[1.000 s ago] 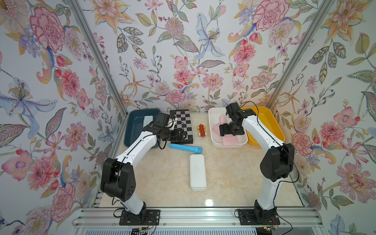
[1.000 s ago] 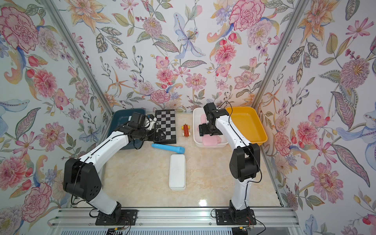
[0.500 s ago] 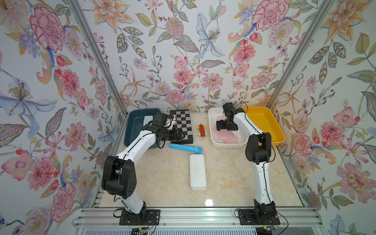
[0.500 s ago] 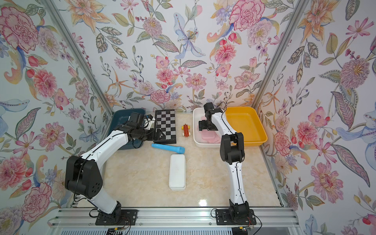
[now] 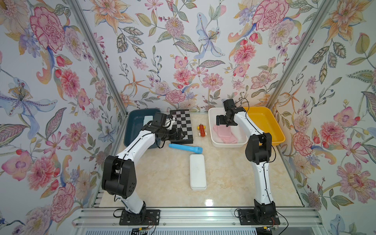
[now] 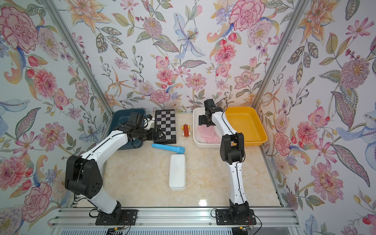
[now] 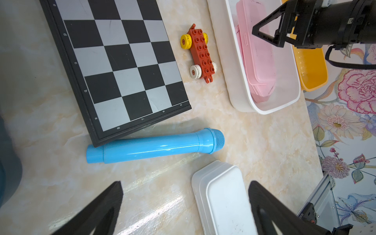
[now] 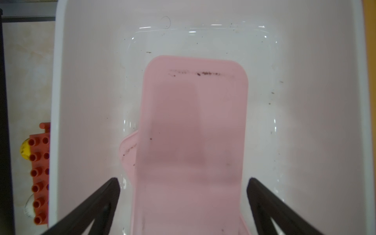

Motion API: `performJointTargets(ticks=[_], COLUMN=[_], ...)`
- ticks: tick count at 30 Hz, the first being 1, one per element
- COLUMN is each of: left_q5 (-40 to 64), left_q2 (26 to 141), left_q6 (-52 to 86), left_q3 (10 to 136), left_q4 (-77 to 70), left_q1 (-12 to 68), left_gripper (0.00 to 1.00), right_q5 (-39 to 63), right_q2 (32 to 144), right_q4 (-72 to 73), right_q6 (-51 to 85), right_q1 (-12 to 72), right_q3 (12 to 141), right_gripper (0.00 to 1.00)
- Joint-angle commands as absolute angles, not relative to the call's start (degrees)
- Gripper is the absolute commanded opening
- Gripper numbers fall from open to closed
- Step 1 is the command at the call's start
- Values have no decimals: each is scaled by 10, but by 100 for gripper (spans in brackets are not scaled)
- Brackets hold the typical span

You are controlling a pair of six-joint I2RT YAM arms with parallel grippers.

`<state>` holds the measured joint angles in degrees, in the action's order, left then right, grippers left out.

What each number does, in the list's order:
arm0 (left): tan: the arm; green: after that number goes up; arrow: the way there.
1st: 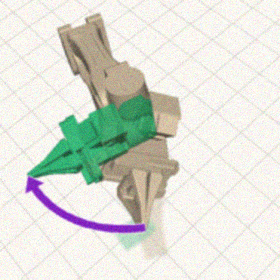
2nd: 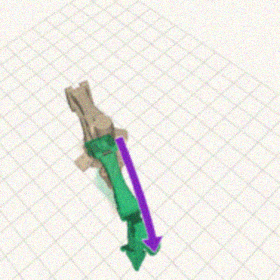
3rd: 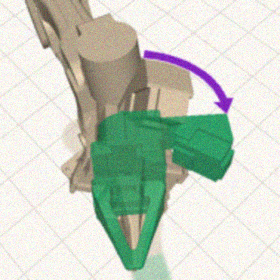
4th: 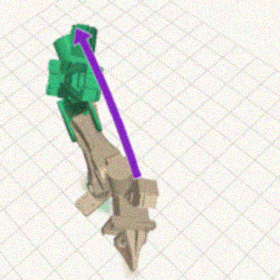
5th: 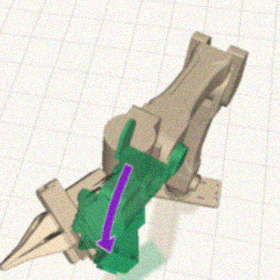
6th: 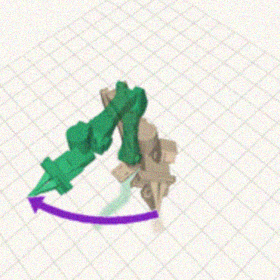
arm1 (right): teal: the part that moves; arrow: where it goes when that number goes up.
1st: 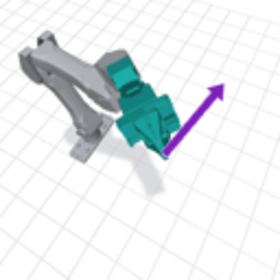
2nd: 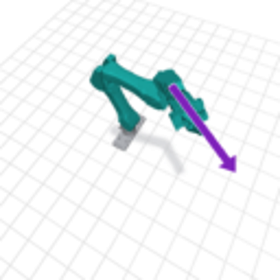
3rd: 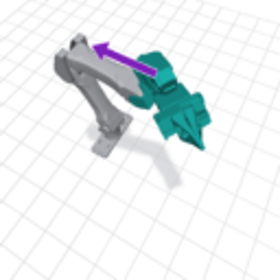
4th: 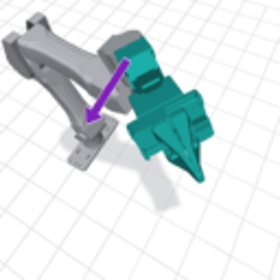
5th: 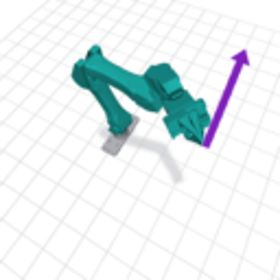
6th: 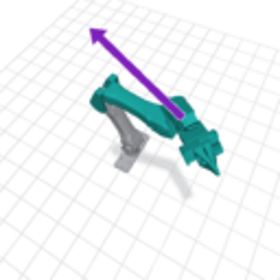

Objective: Place the pencil cases by color into the storage box
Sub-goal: Place the pencil case at the storage box, then pick up the pencil case from the center of the board.

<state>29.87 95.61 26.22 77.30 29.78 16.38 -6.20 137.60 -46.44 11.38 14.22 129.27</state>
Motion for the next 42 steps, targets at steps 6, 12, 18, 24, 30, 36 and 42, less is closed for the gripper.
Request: performJointTargets(ticks=[6, 12, 18, 24, 30, 36, 42], left_q5=[306, 261, 223, 198, 174, 128, 66], left_q2=[960, 947, 941, 930, 922, 912, 887], left_q6=[268, 268, 269, 260, 257, 293, 423], left_q3=[761, 750, 744, 746, 743, 753, 742], left_q4=[289, 290, 290, 290, 295, 356, 361], left_q1=[160, 173, 194, 219, 241, 298, 396], left_gripper=[98, 99, 98, 98, 98, 98, 98], right_q5=[-96, -99, -88, -105, -110, -138, -132], right_q2=[1384, 1325, 1171, 993, 893, 768, 660], right_q4=[-381, -370, -323, -211, -255, -384, -454], right_q6=[122, 125, 150, 149, 157, 193, 208], right_q1=[145, 155, 167, 179, 194, 232, 207], right_q3=[1279, 1207, 1027, 834, 763, 709, 657], right_gripper=[100, 100, 100, 100, 100, 100, 100])
